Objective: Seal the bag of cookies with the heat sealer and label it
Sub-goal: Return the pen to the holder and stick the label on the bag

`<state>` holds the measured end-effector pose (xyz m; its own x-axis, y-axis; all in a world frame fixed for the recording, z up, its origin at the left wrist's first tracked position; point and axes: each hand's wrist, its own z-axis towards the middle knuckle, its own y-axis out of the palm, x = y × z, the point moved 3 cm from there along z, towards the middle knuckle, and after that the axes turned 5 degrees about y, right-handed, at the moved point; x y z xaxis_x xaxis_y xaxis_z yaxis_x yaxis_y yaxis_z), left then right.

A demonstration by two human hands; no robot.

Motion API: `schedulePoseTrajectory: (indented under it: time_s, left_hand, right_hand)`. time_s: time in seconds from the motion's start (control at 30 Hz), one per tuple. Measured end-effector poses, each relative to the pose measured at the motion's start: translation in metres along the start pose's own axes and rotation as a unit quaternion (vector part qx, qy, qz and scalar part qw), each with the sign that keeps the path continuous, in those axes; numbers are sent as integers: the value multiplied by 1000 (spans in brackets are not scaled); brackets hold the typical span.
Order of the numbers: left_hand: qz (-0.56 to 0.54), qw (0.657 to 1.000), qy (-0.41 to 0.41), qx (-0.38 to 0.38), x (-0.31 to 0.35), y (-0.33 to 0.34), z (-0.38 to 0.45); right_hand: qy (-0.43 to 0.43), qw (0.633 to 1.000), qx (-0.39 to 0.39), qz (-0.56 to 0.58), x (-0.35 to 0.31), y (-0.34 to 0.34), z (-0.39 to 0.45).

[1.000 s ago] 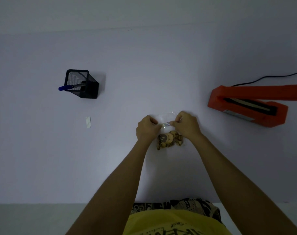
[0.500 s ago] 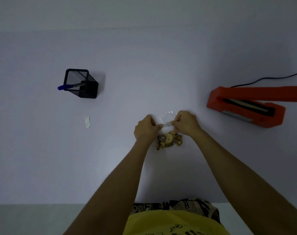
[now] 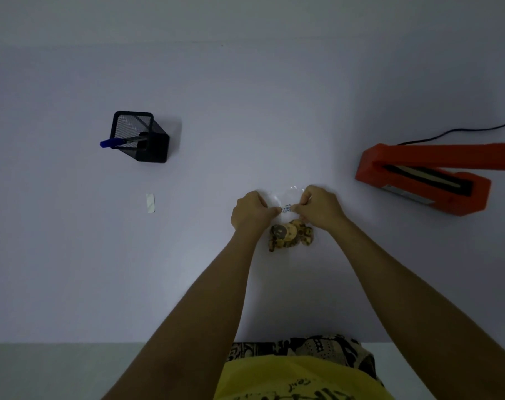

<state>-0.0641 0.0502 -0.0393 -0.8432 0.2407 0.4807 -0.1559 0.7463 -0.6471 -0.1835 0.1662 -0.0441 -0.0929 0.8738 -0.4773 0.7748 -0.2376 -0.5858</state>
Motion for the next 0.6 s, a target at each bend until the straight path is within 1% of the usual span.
schedulePoseTrajectory:
  time_s: [0.17, 0.37, 0.5, 0.6]
  left_hand:
    - [-6, 1000, -4, -4, 1, -2, 1]
    - [-8, 1000, 0, -8, 1, -2, 2]
    - [-8, 1000, 11, -3, -2, -1, 3]
    - [-3, 1000, 19, -15, -4, -3, 6]
  right_hand:
    - [6, 1000, -28, 2, 3, -3, 5]
    - [-2, 1000, -7, -4, 1, 0, 5]
    - [2, 1000, -22, -8, -2, -2, 6]
    - [6, 998, -57, 13, -3, -6, 4]
